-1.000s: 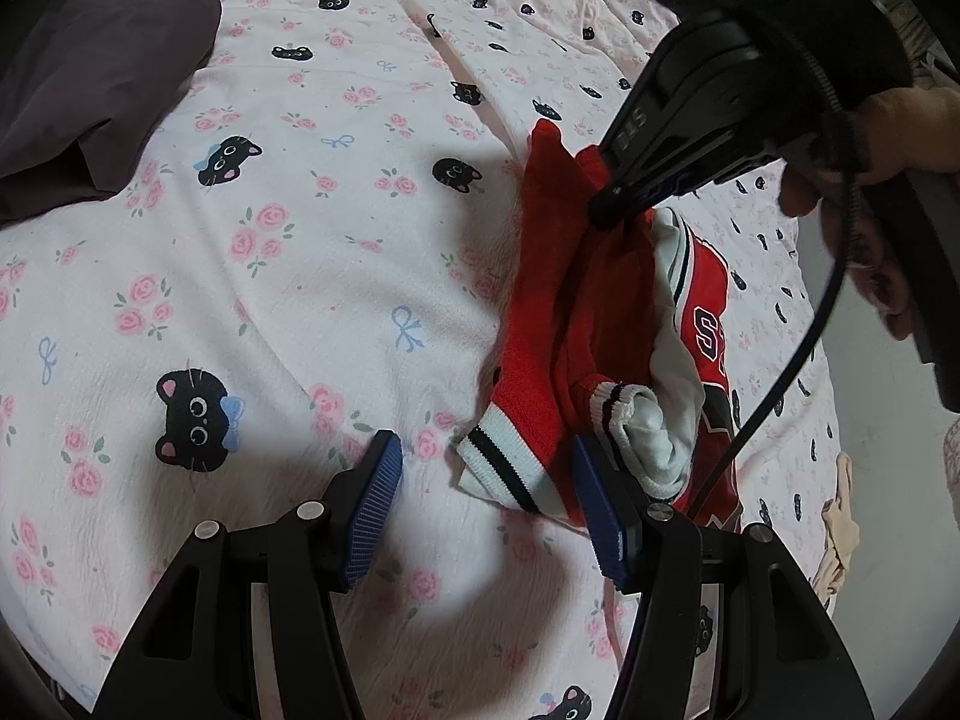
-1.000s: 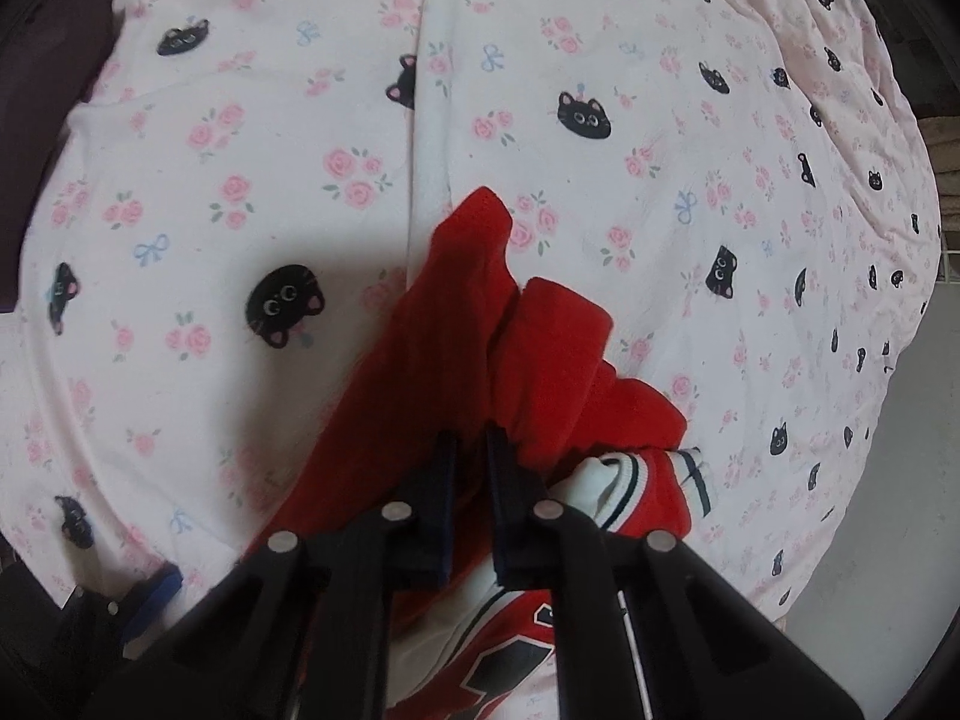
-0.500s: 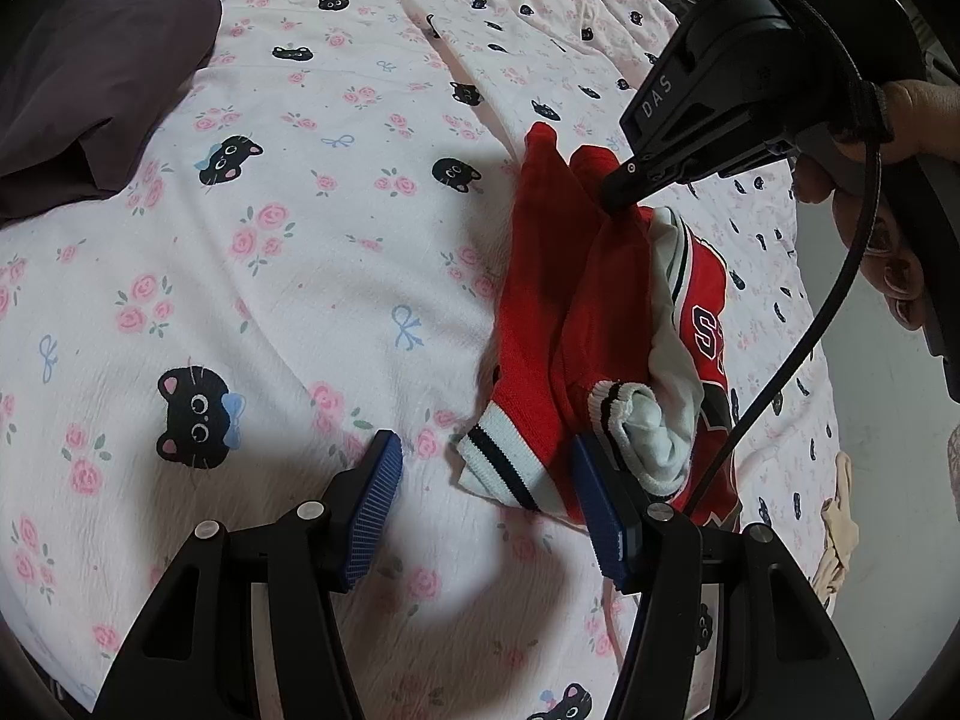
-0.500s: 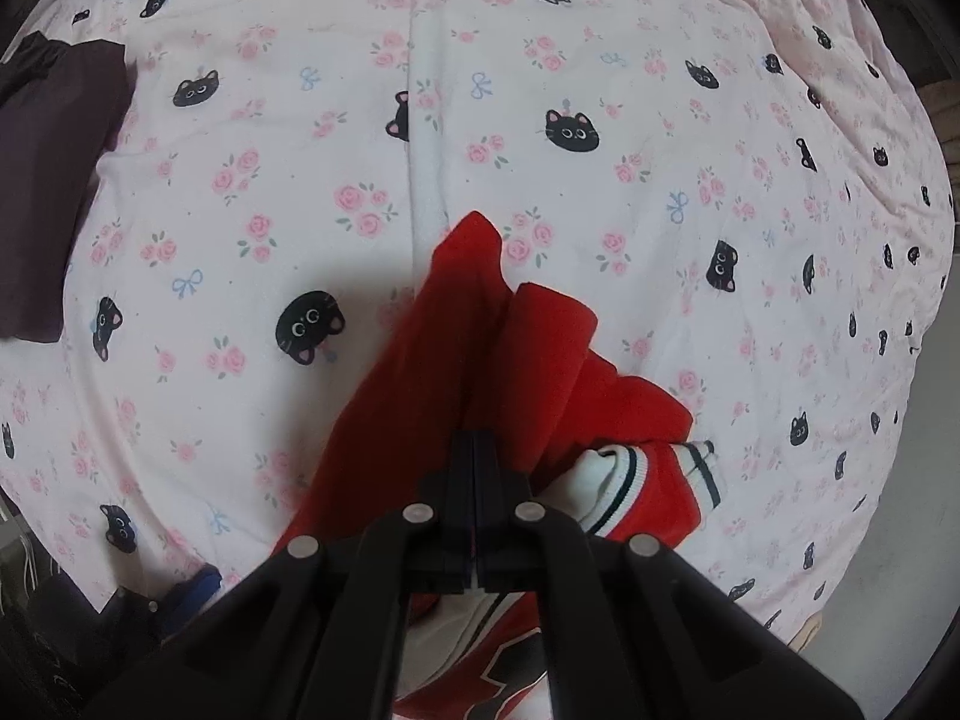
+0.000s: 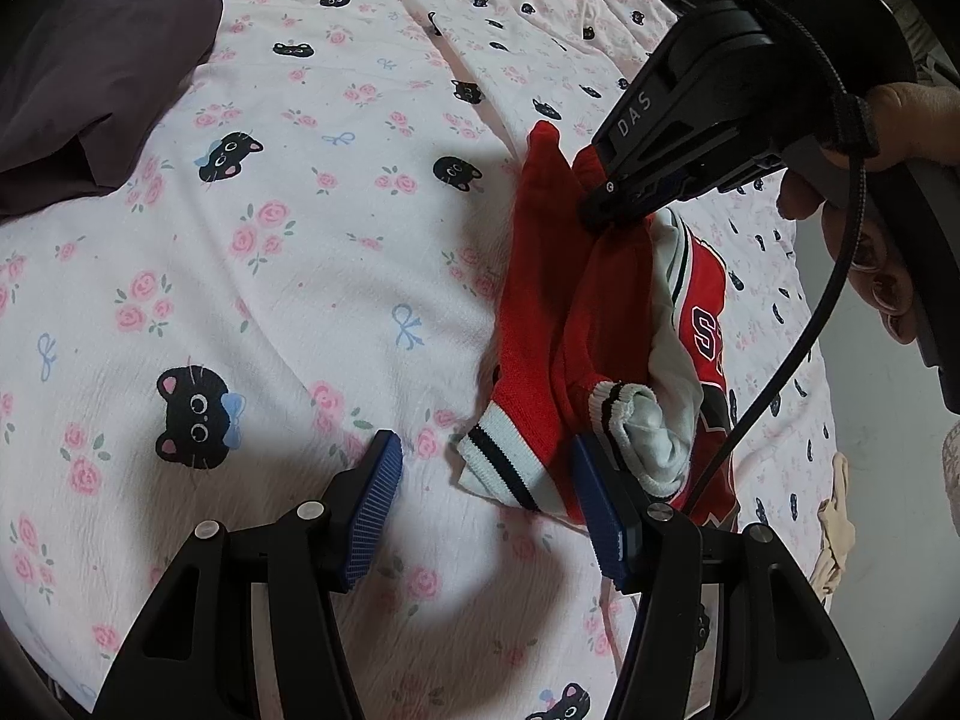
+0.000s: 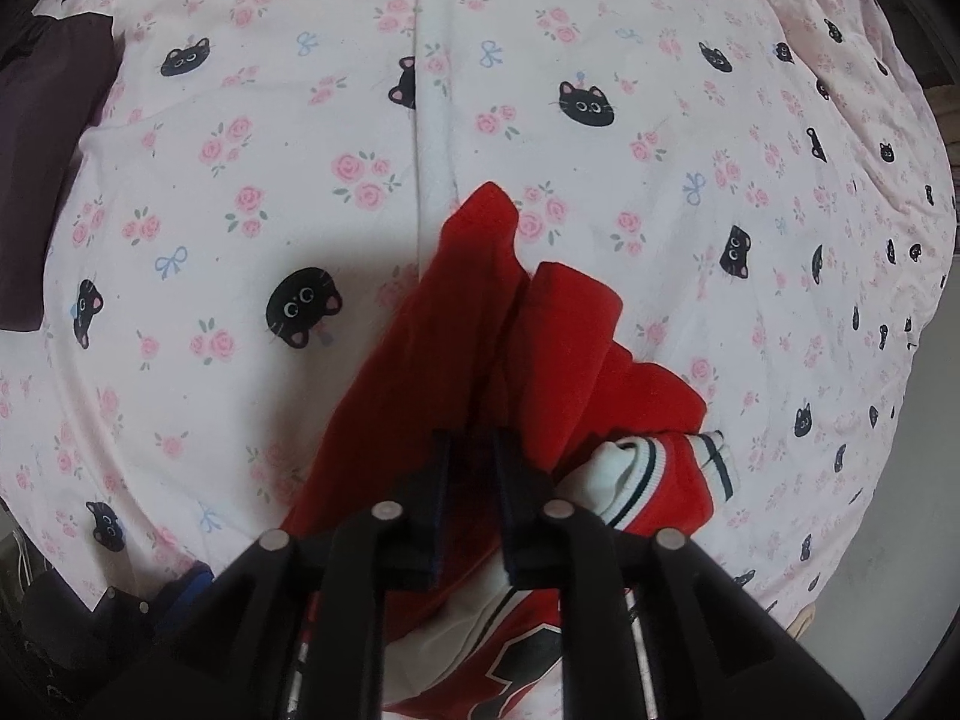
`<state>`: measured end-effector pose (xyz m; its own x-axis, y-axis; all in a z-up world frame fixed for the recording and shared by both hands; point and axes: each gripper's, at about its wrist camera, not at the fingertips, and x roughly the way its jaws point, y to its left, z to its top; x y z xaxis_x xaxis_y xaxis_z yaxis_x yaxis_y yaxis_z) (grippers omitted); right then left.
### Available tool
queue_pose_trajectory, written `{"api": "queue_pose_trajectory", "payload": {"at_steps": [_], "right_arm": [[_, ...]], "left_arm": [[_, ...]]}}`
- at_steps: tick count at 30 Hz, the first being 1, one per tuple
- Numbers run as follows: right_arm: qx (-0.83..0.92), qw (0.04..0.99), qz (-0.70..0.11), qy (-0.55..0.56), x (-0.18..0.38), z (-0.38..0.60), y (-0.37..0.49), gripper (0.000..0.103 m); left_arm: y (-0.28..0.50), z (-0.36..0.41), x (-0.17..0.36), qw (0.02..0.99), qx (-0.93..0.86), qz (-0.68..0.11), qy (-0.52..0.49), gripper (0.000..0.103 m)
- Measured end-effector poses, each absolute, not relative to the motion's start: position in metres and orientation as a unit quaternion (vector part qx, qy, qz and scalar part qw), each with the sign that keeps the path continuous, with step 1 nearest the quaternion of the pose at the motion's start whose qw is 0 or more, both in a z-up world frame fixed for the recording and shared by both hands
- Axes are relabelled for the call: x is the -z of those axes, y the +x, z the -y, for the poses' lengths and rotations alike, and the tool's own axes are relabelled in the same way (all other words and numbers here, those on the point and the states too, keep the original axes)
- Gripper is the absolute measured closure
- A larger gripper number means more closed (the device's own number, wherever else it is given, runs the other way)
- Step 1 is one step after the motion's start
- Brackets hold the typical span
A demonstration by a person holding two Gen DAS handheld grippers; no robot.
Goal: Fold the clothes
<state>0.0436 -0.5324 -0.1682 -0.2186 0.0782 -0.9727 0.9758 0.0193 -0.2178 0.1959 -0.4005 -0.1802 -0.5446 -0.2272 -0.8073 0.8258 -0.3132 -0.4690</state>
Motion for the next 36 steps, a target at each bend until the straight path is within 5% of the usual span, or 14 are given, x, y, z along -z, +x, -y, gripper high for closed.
{"api": "queue_pose_trajectory", "payload": {"at_steps": [12,16,28,36], "right_arm": [[0.527,0.409,-0.587,0.458,0.179,0.538,0.041,0.083],[0.527,0.408,-0.587,0.459,0.177,0.538,0.037,0.093],[0.527,0.47,-0.511,0.491,0.127,0.542,0.042,0.101],[0.508,0.481,-0.46,0.546,0.159,0.551,0.047,0.099]], "left_arm": [[0.197,0.4,0.181,0.352,0.743,-0.471,0.32,0.05],[0.197,0.4,0.181,0.352,0.743,-0.471,0.321,0.05],[0.198,0.401,0.18,0.351,0.743,-0.474,0.317,0.05],[0.211,0.402,0.176,0.362,0.737,-0.482,0.306,0.05]]}}
